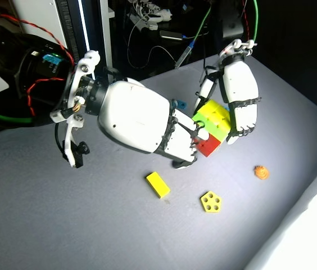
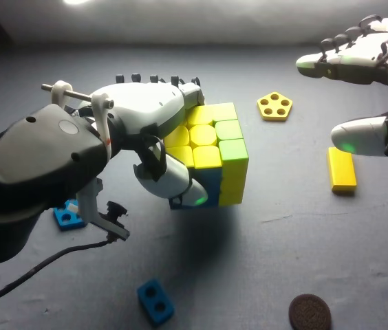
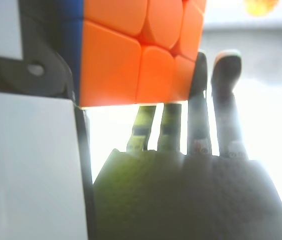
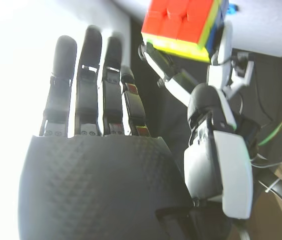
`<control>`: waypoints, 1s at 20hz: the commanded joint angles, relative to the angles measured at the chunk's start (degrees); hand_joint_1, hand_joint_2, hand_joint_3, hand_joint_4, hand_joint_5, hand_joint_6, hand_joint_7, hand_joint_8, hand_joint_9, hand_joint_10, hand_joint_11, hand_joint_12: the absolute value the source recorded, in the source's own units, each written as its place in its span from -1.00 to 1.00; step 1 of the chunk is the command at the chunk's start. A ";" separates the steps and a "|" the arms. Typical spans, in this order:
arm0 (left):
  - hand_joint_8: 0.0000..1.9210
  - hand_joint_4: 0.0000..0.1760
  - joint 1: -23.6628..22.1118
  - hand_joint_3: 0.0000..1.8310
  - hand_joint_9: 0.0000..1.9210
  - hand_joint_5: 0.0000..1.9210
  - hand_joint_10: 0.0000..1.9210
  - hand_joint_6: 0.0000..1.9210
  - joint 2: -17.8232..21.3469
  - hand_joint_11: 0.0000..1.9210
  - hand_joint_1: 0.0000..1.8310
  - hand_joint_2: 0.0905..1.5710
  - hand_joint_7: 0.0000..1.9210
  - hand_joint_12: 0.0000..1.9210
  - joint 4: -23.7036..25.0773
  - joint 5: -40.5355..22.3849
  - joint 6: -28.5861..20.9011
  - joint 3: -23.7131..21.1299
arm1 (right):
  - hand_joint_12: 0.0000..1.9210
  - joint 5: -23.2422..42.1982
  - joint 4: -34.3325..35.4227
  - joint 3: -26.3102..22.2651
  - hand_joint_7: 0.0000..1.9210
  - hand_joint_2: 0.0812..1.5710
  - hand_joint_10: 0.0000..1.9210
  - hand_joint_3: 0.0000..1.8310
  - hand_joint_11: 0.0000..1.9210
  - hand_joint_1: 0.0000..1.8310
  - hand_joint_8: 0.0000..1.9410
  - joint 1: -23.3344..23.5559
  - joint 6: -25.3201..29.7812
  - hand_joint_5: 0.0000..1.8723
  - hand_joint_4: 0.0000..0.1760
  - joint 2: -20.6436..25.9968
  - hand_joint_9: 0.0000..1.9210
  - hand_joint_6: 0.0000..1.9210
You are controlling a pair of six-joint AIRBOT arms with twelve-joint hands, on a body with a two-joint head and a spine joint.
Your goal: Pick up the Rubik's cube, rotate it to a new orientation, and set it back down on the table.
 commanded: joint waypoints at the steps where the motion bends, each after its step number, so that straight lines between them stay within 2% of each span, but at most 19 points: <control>1: 0.99 -0.95 -0.26 -1.00 -0.71 -0.51 1.00 0.79 -0.15 -0.69 0.09 0.82 -0.56 1.00 4.38 -3.08 -1.77 0.37 | -0.82 6.50 0.47 -0.01 -0.98 0.58 -0.92 -1.00 -1.00 -1.00 -0.99 0.25 0.09 -0.98 -1.00 0.17 -0.94 -0.98; 2: 0.96 -0.95 0.26 -1.00 -0.71 -0.54 0.98 0.80 -0.53 -0.69 0.09 0.81 -0.52 1.00 5.73 -3.09 -3.06 0.88 | -0.95 6.49 0.47 -0.01 -0.97 0.58 -0.95 -1.00 -1.00 -0.98 -0.99 0.08 0.08 -0.98 -1.00 0.08 -0.95 -0.98; 3: 0.96 -0.95 0.70 -1.00 -0.71 -0.54 0.98 0.80 -0.87 -0.69 0.09 0.81 -0.52 1.00 6.57 -3.09 -3.97 1.30 | -0.95 6.46 0.47 -0.02 -0.97 0.58 -0.95 -1.00 -1.00 -0.98 -0.99 -0.04 0.07 -0.98 -1.00 -0.02 -0.95 -0.98; 5: 0.93 -1.00 1.57 -1.00 -0.75 -0.61 0.82 0.80 -1.76 -0.77 0.09 0.82 -0.46 0.99 8.38 -3.12 -5.77 2.16 | -1.00 6.42 0.47 -0.03 -1.00 0.58 -0.96 -1.00 -1.00 -1.00 -1.00 -0.13 0.07 -0.99 -1.00 -0.11 -0.97 -0.99; 6: 0.67 -1.00 1.80 -1.00 -0.77 -0.75 0.76 0.38 -2.05 -0.80 0.00 0.69 -0.71 0.95 8.76 -3.12 -6.10 2.42 | -1.00 6.42 0.47 -0.03 -0.99 0.58 -0.96 -1.00 -1.00 -1.00 -1.00 -0.15 0.07 -0.98 -1.00 -0.11 -0.97 -0.99; 7: 0.51 -1.00 2.17 -1.00 -0.76 -0.75 0.66 0.05 -2.46 -0.81 -0.13 0.68 -0.77 0.87 9.29 -3.22 -6.66 2.72 | -1.00 6.42 0.47 -0.02 -0.98 0.57 -0.96 -1.00 -1.00 -1.00 -0.99 -0.18 0.07 -0.97 -1.00 -0.11 -0.96 -0.98; 9: 0.18 -1.00 3.13 -1.00 -0.70 -0.65 0.47 -0.39 -3.36 -0.79 -0.21 0.62 -0.69 0.75 10.81 -4.07 -8.38 3.19 | -1.00 6.42 0.47 -0.02 -0.97 0.58 -0.96 -1.00 -1.00 -1.00 -0.99 -0.19 0.06 -0.98 -1.00 -0.11 -0.96 -0.98; 10: 0.05 -1.00 3.34 -1.00 -0.68 -0.62 0.38 -0.50 -3.56 -0.78 -0.19 0.58 -0.65 0.70 11.08 -4.25 -8.61 3.30 | -1.00 6.42 0.47 -0.02 -0.96 0.58 -0.96 -1.00 -1.00 -1.00 -0.99 -0.19 0.06 -0.97 -1.00 -0.11 -0.95 -0.98; 12: 0.01 -1.00 3.97 -1.00 -0.68 -0.60 0.37 -0.58 -4.07 -0.80 -0.18 0.57 -0.65 0.72 11.60 -4.39 -9.06 3.60 | -1.00 6.42 0.45 -0.02 -0.97 0.59 -0.96 -1.00 -0.99 -1.00 -0.99 -0.19 0.04 -0.98 -1.00 -0.12 -0.95 -0.99; 14: -0.02 -1.00 4.41 -1.00 -0.68 -0.58 0.32 -0.61 -4.19 -0.79 -0.17 0.54 -0.65 0.65 11.74 -4.43 -9.15 3.73 | -1.00 6.43 0.45 -0.01 -0.95 0.59 -0.96 -1.00 -1.00 -0.99 -0.99 -0.18 0.02 -0.97 -1.00 -0.12 -0.94 -0.99; 16: -0.28 -1.00 4.82 -1.00 -0.65 -0.59 0.10 -0.67 -4.16 -0.83 -0.16 0.47 -0.60 0.52 11.91 -4.50 -9.38 3.80 | -0.99 6.44 0.44 -0.01 -0.95 0.59 -0.96 -1.00 -0.99 -0.97 -0.99 -0.18 0.02 -0.97 -1.00 -0.12 -0.93 -0.99; 18: -0.74 -1.00 5.02 -1.00 -0.62 -0.61 -0.29 -0.80 -4.10 -0.93 -0.22 0.43 -0.52 0.42 12.01 -4.51 -9.58 3.82 | -0.99 6.44 0.44 -0.01 -0.95 0.58 -0.96 -1.00 -0.99 -0.97 -0.99 -0.19 -0.01 -0.97 -1.00 -0.12 -0.93 -0.99; 20: -0.97 -1.00 5.14 -1.00 -0.60 -0.68 -0.72 -0.95 -3.97 -1.00 -0.33 0.37 -0.59 0.19 12.02 -4.51 -9.63 3.70 | -0.98 6.44 0.44 -0.01 -0.94 0.58 -0.96 -1.00 -0.97 -0.97 -0.99 -0.19 -0.02 -0.95 -1.00 -0.11 -0.91 -0.98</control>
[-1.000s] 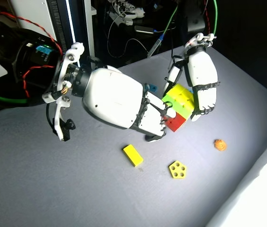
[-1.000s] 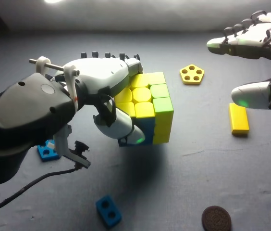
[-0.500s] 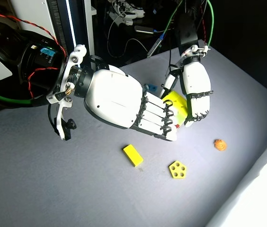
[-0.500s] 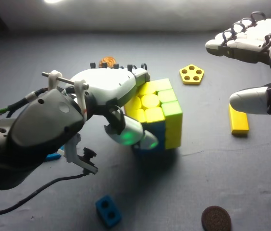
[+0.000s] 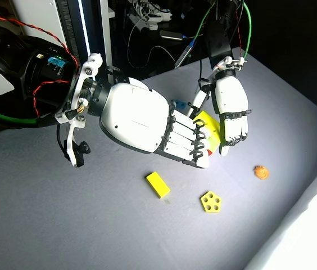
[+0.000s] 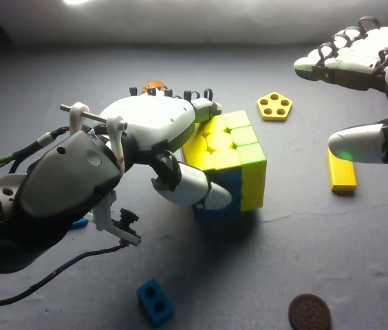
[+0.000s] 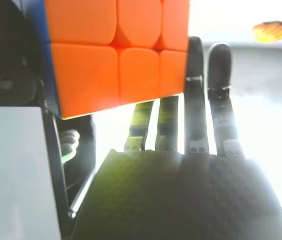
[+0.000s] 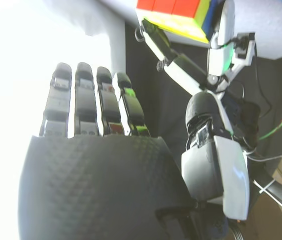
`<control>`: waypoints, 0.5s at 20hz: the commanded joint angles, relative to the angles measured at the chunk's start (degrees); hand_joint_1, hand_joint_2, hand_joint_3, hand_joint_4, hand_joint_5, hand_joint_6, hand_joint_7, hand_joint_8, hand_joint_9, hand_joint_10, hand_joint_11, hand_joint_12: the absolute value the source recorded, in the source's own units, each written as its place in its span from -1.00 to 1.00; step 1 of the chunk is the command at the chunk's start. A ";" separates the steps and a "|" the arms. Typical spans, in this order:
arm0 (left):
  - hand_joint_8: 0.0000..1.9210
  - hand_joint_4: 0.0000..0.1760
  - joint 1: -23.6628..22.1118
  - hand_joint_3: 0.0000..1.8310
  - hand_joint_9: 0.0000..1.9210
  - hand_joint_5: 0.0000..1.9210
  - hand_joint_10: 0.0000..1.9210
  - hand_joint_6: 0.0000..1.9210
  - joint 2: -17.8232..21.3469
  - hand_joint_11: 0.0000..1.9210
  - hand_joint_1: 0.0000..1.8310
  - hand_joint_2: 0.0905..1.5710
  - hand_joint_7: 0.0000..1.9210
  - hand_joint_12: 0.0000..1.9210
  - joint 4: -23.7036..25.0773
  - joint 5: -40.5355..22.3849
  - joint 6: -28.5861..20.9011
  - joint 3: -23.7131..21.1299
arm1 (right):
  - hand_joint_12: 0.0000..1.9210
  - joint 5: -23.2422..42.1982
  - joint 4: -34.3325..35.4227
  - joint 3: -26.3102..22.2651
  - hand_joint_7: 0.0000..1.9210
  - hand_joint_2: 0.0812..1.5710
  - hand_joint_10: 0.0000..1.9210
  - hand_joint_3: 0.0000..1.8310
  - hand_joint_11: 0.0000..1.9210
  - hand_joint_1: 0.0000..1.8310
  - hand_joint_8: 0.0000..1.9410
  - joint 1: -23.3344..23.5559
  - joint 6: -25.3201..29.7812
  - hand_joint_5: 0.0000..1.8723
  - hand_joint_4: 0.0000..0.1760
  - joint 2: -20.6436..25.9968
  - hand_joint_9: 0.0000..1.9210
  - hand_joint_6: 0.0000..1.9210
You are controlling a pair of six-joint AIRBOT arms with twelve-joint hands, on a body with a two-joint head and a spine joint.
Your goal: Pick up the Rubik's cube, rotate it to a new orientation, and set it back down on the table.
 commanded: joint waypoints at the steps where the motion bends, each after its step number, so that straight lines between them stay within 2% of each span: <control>1: -1.00 -1.00 0.28 -1.00 -0.60 -0.71 -0.85 -0.98 0.20 -1.00 -0.37 0.36 -0.63 0.09 1.39 -2.44 -0.23 0.11 | -0.98 6.54 0.44 -0.01 -0.95 0.58 -0.96 -1.00 -0.98 -0.97 -0.99 0.47 0.00 -0.97 -1.00 0.32 -0.92 -0.99; 2: -1.00 -0.97 0.29 -1.00 -0.64 -0.76 -0.92 -0.99 0.22 -1.00 -0.44 0.34 -0.68 -0.06 1.39 -2.44 -0.23 0.08 | -0.98 6.54 0.44 -0.01 -0.94 0.58 -0.96 -1.00 -0.99 -0.97 -0.99 0.46 -0.01 -0.97 -1.00 0.32 -0.92 -0.99; 3: -1.00 -0.79 0.32 -1.00 -0.73 -0.82 -0.97 -1.00 0.29 -1.00 -0.53 0.33 -0.74 -0.23 1.29 -2.44 -0.23 0.01 | -0.97 6.54 0.44 -0.01 -0.94 0.57 -0.96 -1.00 -1.00 -0.96 -0.99 0.44 -0.01 -0.96 -1.00 0.32 -0.91 -0.99; 5: -1.00 -0.57 0.42 -1.00 -0.86 -0.92 -1.00 -1.00 0.57 -1.00 -0.65 0.29 -0.86 -0.41 1.13 -2.44 -0.23 -0.16 | -0.90 6.54 0.43 -0.01 -0.92 0.56 -0.97 -1.00 -1.00 -0.94 -1.00 0.43 -0.05 -0.94 -1.00 0.32 -0.89 -0.99; 7: -1.00 -0.30 0.52 -1.00 -0.98 -0.99 -1.00 -1.00 1.00 -1.00 -0.66 0.24 -0.98 -0.63 1.08 -2.44 -0.23 -0.34 | -0.96 6.54 0.43 -0.01 -0.93 0.58 -0.98 -1.00 -1.00 -0.96 -1.00 0.42 -0.07 -0.97 -1.00 0.32 -0.89 -1.00; 10: -1.00 0.05 0.84 -1.00 -1.00 -1.00 -1.00 -1.00 1.90 -1.00 -0.69 0.14 -1.00 -0.79 0.80 -2.44 -0.23 -0.88 | -0.97 6.54 0.41 -0.01 -0.93 0.58 -0.98 -1.00 -1.00 -0.95 -1.00 0.35 -0.09 -0.96 -1.00 0.32 -0.89 -1.00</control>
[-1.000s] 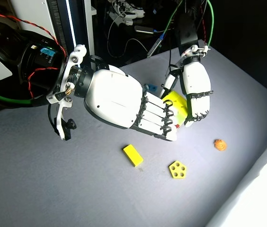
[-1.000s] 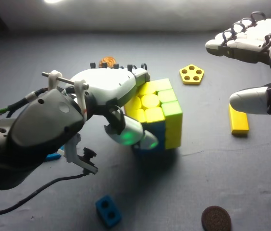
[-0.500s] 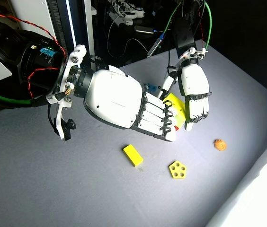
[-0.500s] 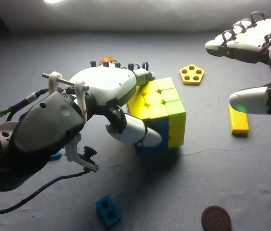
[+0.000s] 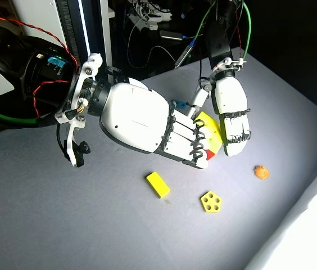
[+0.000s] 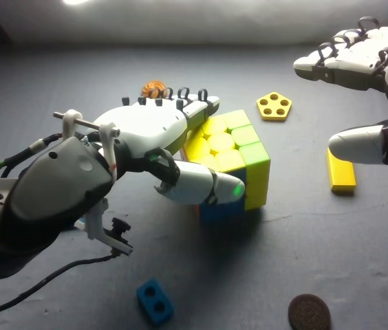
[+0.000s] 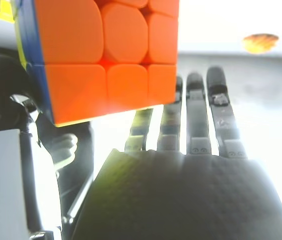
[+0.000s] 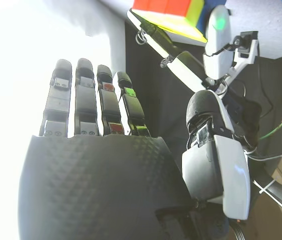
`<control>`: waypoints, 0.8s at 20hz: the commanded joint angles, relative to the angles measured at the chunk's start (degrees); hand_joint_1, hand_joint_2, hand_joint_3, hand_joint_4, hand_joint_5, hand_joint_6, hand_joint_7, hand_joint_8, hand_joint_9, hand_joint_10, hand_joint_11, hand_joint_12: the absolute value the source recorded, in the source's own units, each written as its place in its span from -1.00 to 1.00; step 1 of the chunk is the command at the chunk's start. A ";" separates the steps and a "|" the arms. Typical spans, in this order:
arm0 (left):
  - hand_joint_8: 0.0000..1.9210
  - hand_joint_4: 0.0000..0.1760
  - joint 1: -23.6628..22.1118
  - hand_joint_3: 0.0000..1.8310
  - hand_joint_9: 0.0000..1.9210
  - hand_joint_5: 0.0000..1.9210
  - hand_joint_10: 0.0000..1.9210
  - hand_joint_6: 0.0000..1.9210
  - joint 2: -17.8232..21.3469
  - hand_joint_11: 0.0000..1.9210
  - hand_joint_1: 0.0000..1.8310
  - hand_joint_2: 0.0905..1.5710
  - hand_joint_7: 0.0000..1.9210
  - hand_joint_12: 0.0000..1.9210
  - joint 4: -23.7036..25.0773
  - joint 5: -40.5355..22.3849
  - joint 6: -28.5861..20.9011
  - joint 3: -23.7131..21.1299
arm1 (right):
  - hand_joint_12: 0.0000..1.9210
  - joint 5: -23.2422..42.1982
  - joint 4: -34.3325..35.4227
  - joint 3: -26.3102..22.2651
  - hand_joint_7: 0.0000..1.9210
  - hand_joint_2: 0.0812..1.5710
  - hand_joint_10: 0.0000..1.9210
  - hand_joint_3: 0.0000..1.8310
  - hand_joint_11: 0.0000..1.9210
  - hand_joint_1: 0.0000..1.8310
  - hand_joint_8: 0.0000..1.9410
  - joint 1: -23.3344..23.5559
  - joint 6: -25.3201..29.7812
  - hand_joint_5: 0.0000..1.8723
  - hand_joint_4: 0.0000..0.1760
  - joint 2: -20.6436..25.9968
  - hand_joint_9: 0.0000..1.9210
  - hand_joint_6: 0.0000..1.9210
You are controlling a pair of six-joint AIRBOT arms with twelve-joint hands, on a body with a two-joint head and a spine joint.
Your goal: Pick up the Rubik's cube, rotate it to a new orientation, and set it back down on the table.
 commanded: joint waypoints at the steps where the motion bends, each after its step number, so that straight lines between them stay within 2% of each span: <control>1: -1.00 0.17 -0.11 -1.00 -1.00 -1.00 -1.00 -1.00 0.55 -1.00 -0.70 0.10 -1.00 -0.88 1.91 -3.78 -0.33 -0.17 | -0.93 6.52 0.44 -0.01 -0.92 0.57 -0.99 -1.00 -1.00 -0.94 -1.00 0.35 -0.07 -0.96 -1.00 0.32 -0.89 -1.00; 2: -1.00 0.28 -0.09 -1.00 -1.00 -1.00 -1.00 -1.00 0.72 -1.00 -0.74 0.07 -1.00 -0.97 1.87 -3.78 -0.33 -0.28 | -0.93 6.52 0.44 -0.01 -0.93 0.57 -0.99 -1.00 -1.00 -0.95 -1.00 0.35 -0.07 -0.96 -1.00 0.32 -0.90 -1.00; 4: -1.00 0.41 -0.07 -1.00 -1.00 -1.00 -1.00 -1.00 1.10 -1.00 -0.82 0.02 -1.00 -1.00 1.80 -3.78 -0.33 -0.55 | -0.93 6.52 0.44 -0.01 -0.92 0.57 -0.99 -1.00 -1.00 -0.94 -1.00 0.32 -0.07 -0.97 -1.00 0.32 -0.90 -1.00; 5: -1.00 0.34 -0.07 -1.00 -1.00 -1.00 -1.00 -1.00 1.29 -1.00 -0.87 0.01 -1.00 -1.00 1.78 -3.78 -0.33 -0.70 | -0.90 6.52 0.44 -0.02 -0.92 0.58 -0.99 -1.00 -1.00 -0.97 -1.00 0.31 -0.07 -0.97 -1.00 0.32 -0.89 -1.00; 8: -1.00 0.33 -0.53 -1.00 -1.00 -1.00 -1.00 -1.00 2.19 -1.00 -0.88 0.01 -1.00 -1.00 1.02 -3.75 0.55 -1.53 | -0.89 6.52 0.43 -0.02 -0.92 0.58 -0.99 -1.00 -1.00 -0.98 -1.00 0.30 -0.07 -0.97 -1.00 0.32 -0.89 -1.00; 9: -1.00 0.09 -0.91 -1.00 -1.00 -1.00 -1.00 -1.00 2.55 -1.00 -0.94 0.02 -1.00 -1.00 0.49 -3.67 1.14 -1.84 | -0.98 6.52 0.43 -0.02 -0.94 0.58 -1.00 -1.00 -1.00 -0.94 -1.00 0.30 -0.07 -0.97 -1.00 0.32 -0.90 -1.00; 10: -1.00 -0.02 -1.70 -1.00 -1.00 -1.00 -1.00 -1.00 3.06 -1.00 -0.98 0.03 -1.00 -1.00 -0.15 -3.10 2.27 -2.14 | -0.99 6.52 0.43 -0.02 -0.94 0.57 -1.00 -1.00 -1.00 -0.94 -1.00 0.28 -0.07 -0.97 -1.00 0.32 -0.90 -1.00; 13: -1.00 -0.22 -5.44 -1.00 -1.00 -1.00 -1.00 -1.00 4.51 -1.00 -1.00 0.08 -1.00 -1.00 -4.18 0.50 8.59 -2.62 | -0.99 6.52 0.43 -0.02 -0.94 0.57 -1.00 -1.00 -1.00 -0.94 -1.00 0.28 -0.07 -0.97 -1.00 0.32 -0.89 -1.00; 14: -1.00 -0.37 -6.75 -0.98 -1.00 -1.00 -1.00 -1.00 4.94 -0.99 -1.00 0.12 -1.00 -0.99 -5.70 1.35 10.48 -2.86 | -0.99 6.52 0.43 -0.02 -0.92 0.57 -0.99 -1.00 -0.99 -0.92 -0.99 0.26 -0.07 -0.96 -1.00 0.32 -0.88 -0.99; 15: -0.98 -0.47 -8.02 -1.00 -0.94 -1.00 -0.98 -1.00 5.42 -1.00 -0.99 0.23 -0.96 -0.70 -6.66 1.88 11.90 -3.20 | -0.98 6.52 0.43 -0.02 -0.91 0.57 -0.99 -1.00 -0.99 -0.92 -0.99 0.24 -0.07 -0.96 -1.00 0.32 -0.88 -0.99; 16: -0.98 -0.56 -9.38 -1.00 -0.86 -0.93 -0.97 -0.99 5.99 -1.00 -0.97 0.24 -0.85 -0.46 -8.31 2.05 13.69 -3.79 | -0.97 6.52 0.43 -0.02 -0.89 0.57 -0.98 -1.00 -0.97 -0.91 -0.98 0.23 -0.07 -0.94 -1.00 0.32 -0.86 -0.98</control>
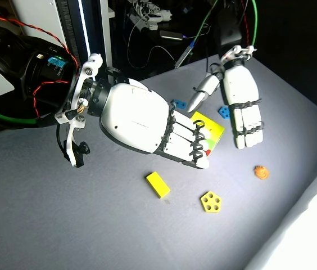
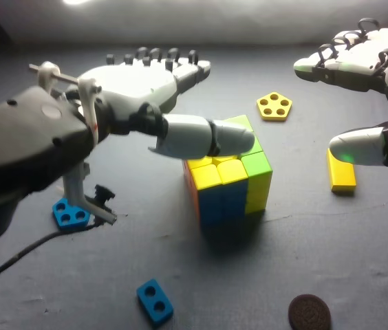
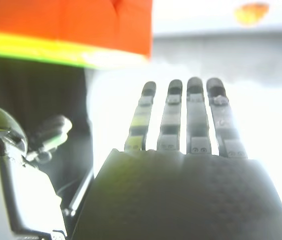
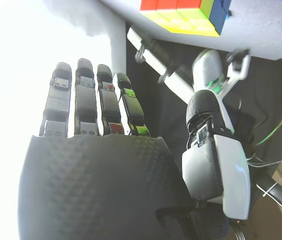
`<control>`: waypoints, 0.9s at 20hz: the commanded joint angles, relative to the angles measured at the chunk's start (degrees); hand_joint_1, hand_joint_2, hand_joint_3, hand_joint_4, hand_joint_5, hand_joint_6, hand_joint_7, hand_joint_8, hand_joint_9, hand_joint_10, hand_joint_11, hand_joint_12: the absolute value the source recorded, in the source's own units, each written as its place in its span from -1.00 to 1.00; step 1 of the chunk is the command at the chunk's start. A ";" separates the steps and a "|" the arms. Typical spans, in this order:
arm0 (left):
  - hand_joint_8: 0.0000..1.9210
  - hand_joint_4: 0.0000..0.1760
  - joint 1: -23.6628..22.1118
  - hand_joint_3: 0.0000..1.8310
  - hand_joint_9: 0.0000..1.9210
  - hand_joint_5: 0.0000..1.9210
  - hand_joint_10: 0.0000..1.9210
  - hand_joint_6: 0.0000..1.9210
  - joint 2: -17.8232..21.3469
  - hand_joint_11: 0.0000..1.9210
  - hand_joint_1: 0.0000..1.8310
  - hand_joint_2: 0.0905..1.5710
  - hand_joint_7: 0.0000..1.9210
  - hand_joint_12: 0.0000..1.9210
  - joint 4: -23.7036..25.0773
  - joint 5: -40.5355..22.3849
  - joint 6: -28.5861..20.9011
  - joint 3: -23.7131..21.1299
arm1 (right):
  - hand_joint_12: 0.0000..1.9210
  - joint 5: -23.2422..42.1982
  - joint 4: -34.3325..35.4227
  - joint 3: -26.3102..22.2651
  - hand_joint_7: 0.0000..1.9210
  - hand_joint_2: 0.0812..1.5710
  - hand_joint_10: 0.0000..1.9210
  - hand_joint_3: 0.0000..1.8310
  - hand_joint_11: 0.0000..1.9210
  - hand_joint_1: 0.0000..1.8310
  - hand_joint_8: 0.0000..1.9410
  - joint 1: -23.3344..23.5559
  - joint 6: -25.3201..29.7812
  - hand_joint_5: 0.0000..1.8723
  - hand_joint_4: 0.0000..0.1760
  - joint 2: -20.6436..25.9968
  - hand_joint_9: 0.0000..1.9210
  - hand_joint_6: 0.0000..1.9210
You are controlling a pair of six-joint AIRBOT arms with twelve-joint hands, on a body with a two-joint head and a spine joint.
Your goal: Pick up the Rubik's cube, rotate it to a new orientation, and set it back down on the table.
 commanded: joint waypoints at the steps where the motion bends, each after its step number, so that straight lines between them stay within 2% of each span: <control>1: -0.96 -0.65 -1.44 -1.00 -0.74 -0.80 -0.94 -0.96 0.80 -1.00 -0.95 0.29 -0.70 -0.21 0.31 -1.77 1.94 -0.60 | -0.72 6.50 0.43 -0.02 -0.81 0.57 -0.97 -1.00 -1.00 -0.92 -0.99 0.33 0.08 -0.88 -1.00 0.32 -0.80 -1.00; 2: -0.97 -0.68 -3.12 -1.00 -0.65 -0.70 -0.93 -0.96 1.55 -1.00 -0.95 0.33 -0.60 0.02 -2.14 -1.77 4.75 -1.41 | -0.47 6.50 0.43 -0.02 -0.73 0.57 -0.95 -1.00 -1.00 -0.93 -0.98 0.32 0.08 -0.83 -1.00 0.32 -0.73 -0.98; 3: -0.95 -0.79 -4.37 -1.00 -0.48 -0.53 -0.85 -0.95 2.08 -1.00 -0.93 0.37 -0.42 0.33 -3.60 -1.47 6.49 -1.91 | -0.04 6.50 0.43 -0.02 -0.56 0.57 -0.77 -1.00 -1.00 -0.90 -0.97 0.31 0.08 -0.68 -1.00 0.32 -0.65 -0.94; 4: -0.92 -1.00 -5.74 -0.99 -0.48 -0.41 -0.49 -0.95 2.78 -1.00 -0.91 0.42 -0.29 0.56 -5.52 -0.57 8.68 -2.51 | 0.46 6.50 0.43 -0.02 -0.38 0.57 -0.30 -1.00 -1.00 -0.87 -0.90 0.26 0.08 -0.58 -1.00 0.32 -0.62 -0.86; 5: -0.50 -1.00 -6.72 -0.98 -0.51 -0.28 0.03 -0.90 3.35 -0.90 -0.90 0.50 -0.28 0.70 -7.11 0.02 10.45 -3.05 | 0.72 6.50 0.43 -0.02 -0.29 0.58 0.10 -1.00 -0.96 -0.87 -0.62 0.18 0.08 -0.55 -1.00 0.32 -0.57 -0.62; 6: -0.12 -1.00 -7.71 -0.99 -0.52 -0.20 0.32 -0.85 3.96 -0.84 -0.87 0.54 -0.33 0.77 -8.29 0.48 12.03 -3.67 | 0.84 6.50 0.43 -0.02 -0.30 0.59 0.30 -1.00 -0.87 -0.87 -0.30 0.11 0.08 -0.57 -1.00 0.33 -0.51 -0.34; 7: 0.15 -1.00 -8.60 -0.99 -0.45 -0.19 0.45 -0.55 4.64 -0.74 -0.89 0.61 -0.32 0.80 -9.07 0.80 12.96 -4.37 | 0.97 6.50 0.43 -0.02 -0.27 0.59 0.55 -1.00 -0.70 -0.79 0.01 0.07 0.07 -0.48 -1.00 0.33 -0.45 -0.12; 8: 0.39 -1.00 -9.48 -0.99 -0.38 -0.24 0.58 -0.15 5.25 -0.64 -0.92 0.68 -0.30 0.87 -9.80 1.41 14.15 -4.89 | 0.99 6.50 0.42 -0.02 -0.24 0.61 0.71 -1.00 -0.55 -0.82 0.27 0.06 0.07 -0.42 -1.00 0.33 -0.40 0.09; 9: 0.49 -1.00 -10.50 -1.00 -0.33 -0.27 0.63 0.07 5.73 -0.58 -0.94 0.71 -0.27 0.91 -10.85 2.33 15.66 -5.10 | 1.00 6.50 0.42 -0.02 -0.18 0.62 0.76 -0.99 -0.48 -0.85 0.35 0.05 0.07 -0.34 -1.00 0.33 -0.35 0.16; 10: 0.54 -1.00 -11.68 -1.00 -0.24 -0.25 0.70 0.18 6.26 -0.53 -0.93 0.73 -0.19 0.98 -13.00 3.90 18.70 -5.07 | 1.00 6.50 0.42 -0.02 -0.09 0.65 0.73 -0.99 -0.40 -0.90 0.37 0.04 0.07 -0.24 -1.00 0.33 -0.26 0.22; 12: 0.54 -1.00 -13.15 -1.00 -0.12 -0.24 0.73 0.18 7.21 -0.40 -0.92 0.75 -0.08 0.99 -14.48 4.50 20.62 -5.33 | 1.00 6.50 0.42 -0.02 0.01 0.68 0.67 -0.99 -0.28 -0.96 0.33 -0.01 0.06 -0.16 -1.00 0.32 -0.16 0.30; 14: 0.59 -1.00 -14.10 -1.00 -0.13 -0.24 0.80 0.31 7.86 -0.38 -0.90 0.76 -0.05 1.00 -14.48 4.78 21.04 -5.49 | 1.00 6.50 0.42 -0.02 0.03 0.69 0.70 -1.00 -0.19 -0.95 0.35 -0.07 0.05 -0.13 -1.00 0.32 -0.13 0.38; 17: 0.67 -1.00 -15.44 -1.00 -0.15 -0.29 0.87 0.48 8.38 -0.35 -0.88 0.78 -0.08 1.00 -15.42 5.62 23.15 -5.82 | 1.00 6.50 0.42 -0.03 0.01 0.70 0.79 -1.00 -0.19 -0.92 0.44 -0.15 0.05 -0.13 -1.00 0.31 -0.13 0.42; 18: 0.64 -1.00 -15.76 -1.00 -0.15 -0.29 0.84 0.50 8.49 -0.38 -0.86 0.78 -0.09 1.00 -15.62 5.82 23.28 -5.89 | 1.00 6.50 0.42 -0.04 0.00 0.71 0.80 -1.00 -0.20 -0.93 0.47 -0.19 0.05 -0.14 -1.00 0.31 -0.13 0.44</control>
